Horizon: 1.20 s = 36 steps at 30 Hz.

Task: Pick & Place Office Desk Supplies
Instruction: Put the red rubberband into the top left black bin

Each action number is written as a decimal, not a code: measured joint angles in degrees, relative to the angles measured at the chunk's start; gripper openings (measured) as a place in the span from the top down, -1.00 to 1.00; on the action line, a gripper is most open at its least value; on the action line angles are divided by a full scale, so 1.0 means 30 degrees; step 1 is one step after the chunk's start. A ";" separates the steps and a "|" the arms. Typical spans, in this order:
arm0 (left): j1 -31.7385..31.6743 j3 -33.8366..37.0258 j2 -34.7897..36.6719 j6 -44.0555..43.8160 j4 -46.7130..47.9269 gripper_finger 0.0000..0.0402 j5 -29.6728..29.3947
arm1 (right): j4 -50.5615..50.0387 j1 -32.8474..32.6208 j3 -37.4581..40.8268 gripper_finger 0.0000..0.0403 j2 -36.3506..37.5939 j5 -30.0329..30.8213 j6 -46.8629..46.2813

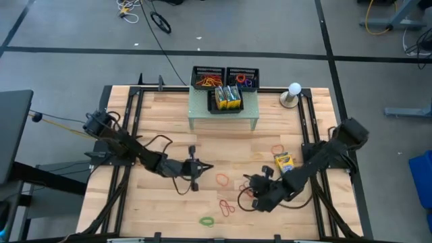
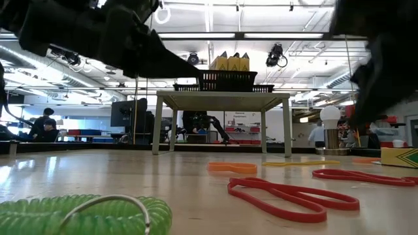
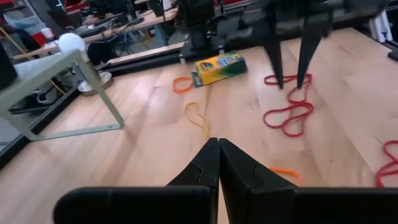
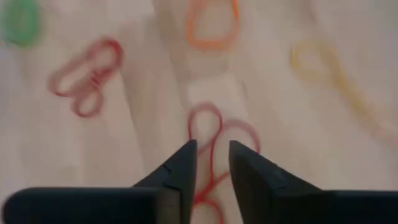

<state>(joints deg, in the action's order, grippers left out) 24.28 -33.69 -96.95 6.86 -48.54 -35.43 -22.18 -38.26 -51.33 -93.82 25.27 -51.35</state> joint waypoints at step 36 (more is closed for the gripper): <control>-0.0825 -0.0496 -0.3453 -0.2287 -0.2597 0.47 0.6193 | 0.3160 -0.0889 -0.0007 0.98 -0.2625 0.2972 0.0361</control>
<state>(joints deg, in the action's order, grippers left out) 21.80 -35.18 -107.30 0.00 -56.34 -16.85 -12.70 -40.93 -51.35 -101.69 34.19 -50.27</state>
